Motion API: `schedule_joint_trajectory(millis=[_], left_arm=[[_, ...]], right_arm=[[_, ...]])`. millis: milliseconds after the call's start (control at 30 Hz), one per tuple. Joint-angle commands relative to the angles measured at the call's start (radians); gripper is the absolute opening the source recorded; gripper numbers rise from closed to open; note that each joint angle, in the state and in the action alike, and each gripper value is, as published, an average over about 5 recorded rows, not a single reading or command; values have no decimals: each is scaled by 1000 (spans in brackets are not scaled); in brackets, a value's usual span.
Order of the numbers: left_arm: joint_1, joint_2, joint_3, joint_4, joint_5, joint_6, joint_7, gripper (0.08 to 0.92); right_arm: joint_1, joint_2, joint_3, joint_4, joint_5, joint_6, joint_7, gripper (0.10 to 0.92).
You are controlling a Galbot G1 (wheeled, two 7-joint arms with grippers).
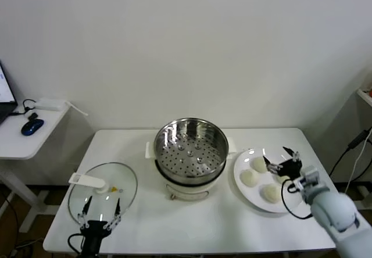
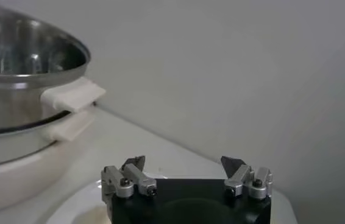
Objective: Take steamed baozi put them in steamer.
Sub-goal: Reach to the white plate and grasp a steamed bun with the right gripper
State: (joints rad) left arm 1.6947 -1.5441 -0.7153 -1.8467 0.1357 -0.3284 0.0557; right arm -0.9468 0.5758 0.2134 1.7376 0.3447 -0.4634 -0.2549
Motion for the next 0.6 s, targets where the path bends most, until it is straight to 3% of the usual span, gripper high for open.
schedule_joint_trajectory(millis=[33,167,333,600], left_arm=[[-1,1,9,13,16,-12,-1,823],[-7,3,16,18,19,-13,0,823],[-8,9,19,24,21,-16,2,823],[-1,14,14,25,16,-24,3,823]], right_arm=[[330,-276,-291,-84,-66,-145,-291,823],[655,-310,-645,-202,-156,-5,-505,823],[1209,-210,-1205,-357,-190,165,-707,823],[1651,25,-1779,-464,-140,282,-816,823]])
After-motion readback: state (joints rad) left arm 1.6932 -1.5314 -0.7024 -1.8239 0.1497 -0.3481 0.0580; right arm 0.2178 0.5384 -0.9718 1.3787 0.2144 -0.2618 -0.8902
